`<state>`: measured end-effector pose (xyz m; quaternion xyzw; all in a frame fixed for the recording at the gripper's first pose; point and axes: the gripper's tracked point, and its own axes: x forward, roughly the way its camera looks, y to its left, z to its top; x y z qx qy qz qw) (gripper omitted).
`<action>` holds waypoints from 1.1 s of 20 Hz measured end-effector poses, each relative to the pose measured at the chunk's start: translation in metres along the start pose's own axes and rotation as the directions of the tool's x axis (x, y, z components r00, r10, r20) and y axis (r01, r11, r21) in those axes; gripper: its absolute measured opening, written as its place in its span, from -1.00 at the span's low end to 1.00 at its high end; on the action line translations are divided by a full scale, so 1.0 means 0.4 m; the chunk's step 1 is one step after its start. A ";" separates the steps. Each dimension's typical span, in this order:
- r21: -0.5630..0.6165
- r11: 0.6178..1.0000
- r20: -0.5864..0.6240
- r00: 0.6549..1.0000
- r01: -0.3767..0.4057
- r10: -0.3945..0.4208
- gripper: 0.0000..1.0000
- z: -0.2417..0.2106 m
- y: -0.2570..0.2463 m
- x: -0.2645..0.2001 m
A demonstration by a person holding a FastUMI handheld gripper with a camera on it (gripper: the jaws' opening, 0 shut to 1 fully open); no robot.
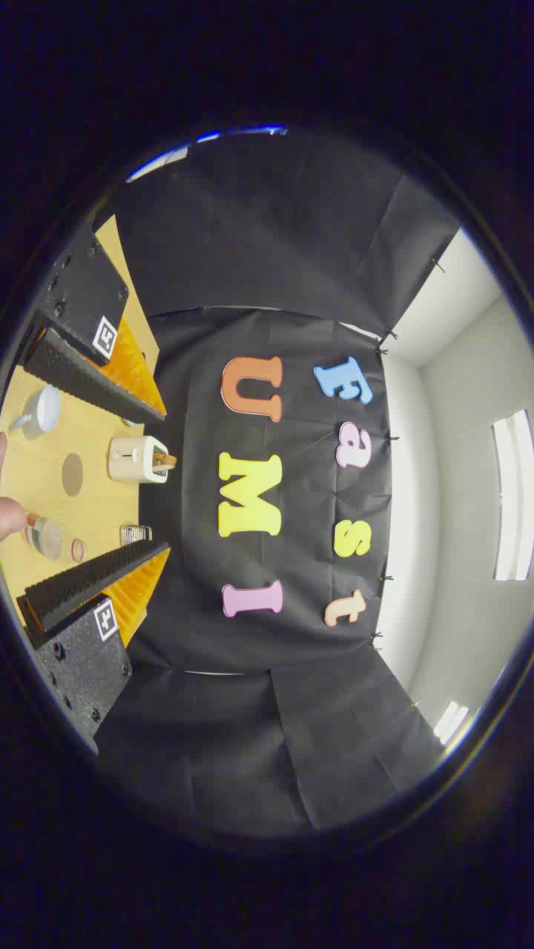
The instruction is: Take the bottle from table, then pour the juice into the cup, finally place the bottle on the coaster
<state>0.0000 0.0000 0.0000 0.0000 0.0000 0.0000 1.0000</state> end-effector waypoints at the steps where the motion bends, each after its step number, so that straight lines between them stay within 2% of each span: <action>1: -0.003 1.000 0.002 1.000 0.002 -0.002 1.00 0.001 0.000 -0.001; 22: -0.045 0.999 0.029 0.999 -0.012 0.013 1.00 0.029 0.028 -0.020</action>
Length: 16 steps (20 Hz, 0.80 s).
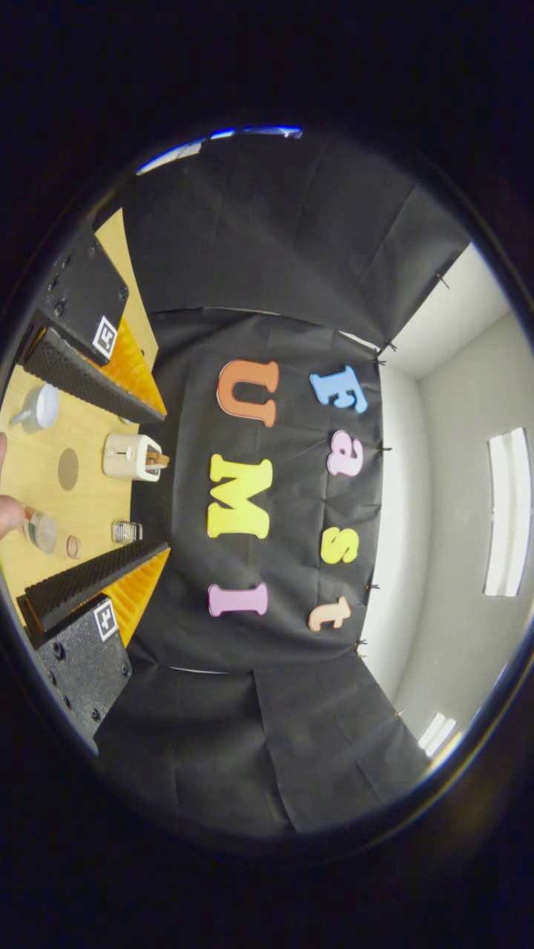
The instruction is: Take the bottle from table, then pour the juice into the cup, finally place the bottle on the coaster
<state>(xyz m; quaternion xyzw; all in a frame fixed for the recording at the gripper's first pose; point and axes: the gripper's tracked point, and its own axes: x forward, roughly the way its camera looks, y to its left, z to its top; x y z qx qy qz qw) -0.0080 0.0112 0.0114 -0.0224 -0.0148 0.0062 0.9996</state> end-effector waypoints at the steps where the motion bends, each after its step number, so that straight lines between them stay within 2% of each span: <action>1: 0.004 1.000 0.003 1.000 0.004 -0.004 1.00 0.003 -0.006 -0.002; 12: 0.028 0.999 0.022 0.999 0.031 -0.032 1.00 0.002 -0.064 -0.019; 16: -0.001 1.000 0.035 0.999 0.013 -0.013 1.00 0.024 -0.078 -0.034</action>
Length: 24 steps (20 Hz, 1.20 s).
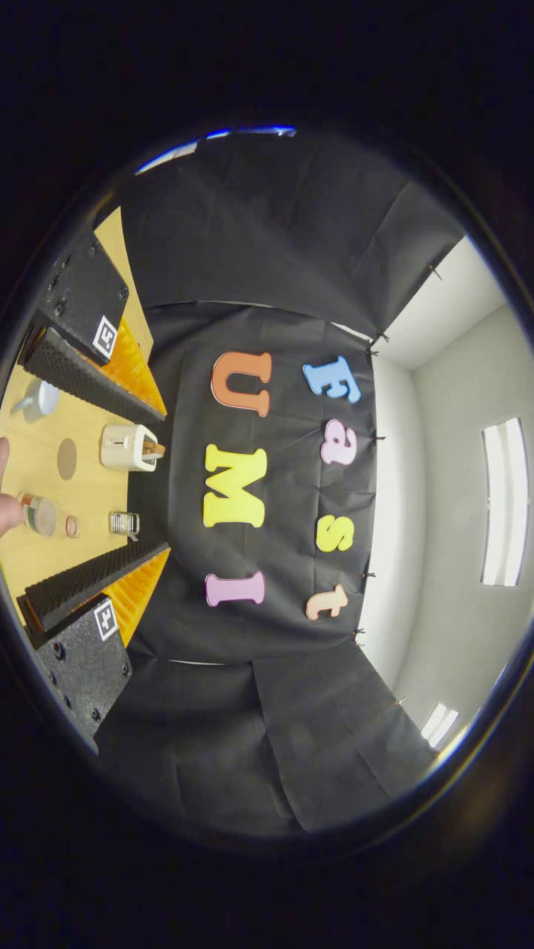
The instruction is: Take the bottle from table, then pour the juice into the cup, finally place the bottle on the coaster
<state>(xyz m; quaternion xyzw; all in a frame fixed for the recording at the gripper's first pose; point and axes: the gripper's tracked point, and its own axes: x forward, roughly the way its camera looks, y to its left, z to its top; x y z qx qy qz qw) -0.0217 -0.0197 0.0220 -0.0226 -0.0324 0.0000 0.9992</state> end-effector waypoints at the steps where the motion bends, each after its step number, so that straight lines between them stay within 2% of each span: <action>1: -0.007 1.000 0.004 1.000 -0.003 0.004 1.00 -0.002 -0.013 -0.004; 5: -0.024 1.000 0.000 1.000 0.007 -0.007 1.00 -0.034 -0.079 -0.020; 11: 0.011 0.999 -0.001 1.000 0.031 -0.031 1.00 -0.123 -0.144 -0.045; 16: 0.071 0.997 -0.066 0.998 0.027 -0.023 1.00 -0.282 -0.161 -0.039; 20: 0.098 0.994 -0.168 0.985 0.051 -0.034 1.00 -0.442 -0.182 -0.030; 24: 0.121 0.992 -0.316 0.949 0.029 0.011 1.00 -0.601 -0.165 -0.011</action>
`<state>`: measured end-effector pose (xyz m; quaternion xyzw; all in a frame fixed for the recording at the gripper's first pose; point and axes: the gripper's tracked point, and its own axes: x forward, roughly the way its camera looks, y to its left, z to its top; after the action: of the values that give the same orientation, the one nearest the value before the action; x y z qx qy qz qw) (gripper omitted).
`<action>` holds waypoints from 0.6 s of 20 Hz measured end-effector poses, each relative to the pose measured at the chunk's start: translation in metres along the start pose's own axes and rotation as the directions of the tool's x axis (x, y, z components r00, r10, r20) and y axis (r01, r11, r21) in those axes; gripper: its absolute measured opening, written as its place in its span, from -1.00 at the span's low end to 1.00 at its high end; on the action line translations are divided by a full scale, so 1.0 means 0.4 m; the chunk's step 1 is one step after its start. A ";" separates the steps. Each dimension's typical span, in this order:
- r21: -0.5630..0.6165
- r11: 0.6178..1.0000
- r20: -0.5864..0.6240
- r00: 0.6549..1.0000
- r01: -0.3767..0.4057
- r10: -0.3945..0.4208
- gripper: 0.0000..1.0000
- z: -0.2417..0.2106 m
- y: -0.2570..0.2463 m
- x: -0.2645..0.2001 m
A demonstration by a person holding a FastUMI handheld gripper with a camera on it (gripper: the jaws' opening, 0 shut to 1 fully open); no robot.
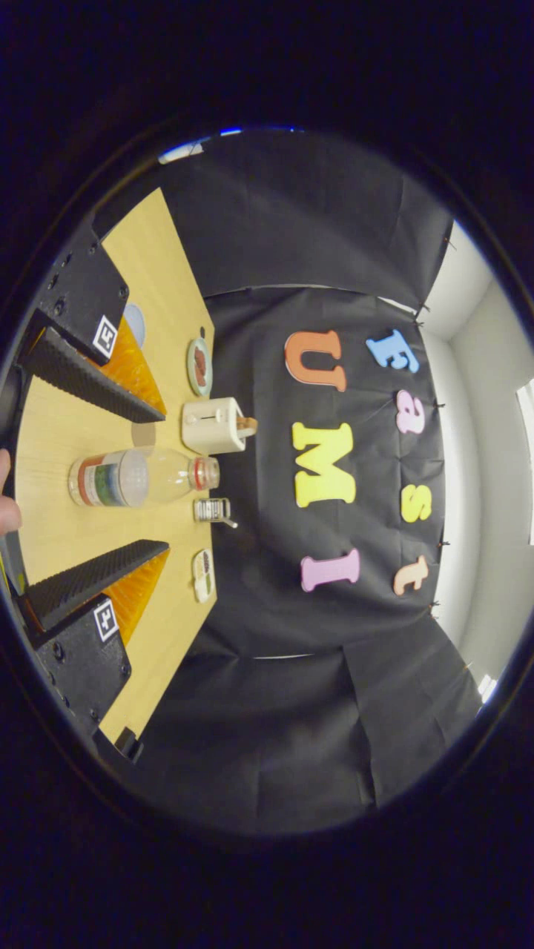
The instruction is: Take the bottle from table, then pour the juice into the cup, finally place the bottle on the coaster
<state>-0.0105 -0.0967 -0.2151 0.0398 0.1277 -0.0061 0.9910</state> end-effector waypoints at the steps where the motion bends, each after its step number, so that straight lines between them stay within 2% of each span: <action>1: 0.000 1.000 -0.030 1.000 -0.002 0.002 1.00 -0.029 -0.001 0.016; 8: -0.037 0.999 -0.211 0.977 0.017 -0.024 1.00 -0.163 -0.017 0.107; 12: -0.021 0.999 -0.263 0.964 0.027 -0.032 1.00 -0.191 -0.024 0.158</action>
<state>0.0313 -0.1001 -0.3055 0.0299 0.2588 -0.0145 0.9654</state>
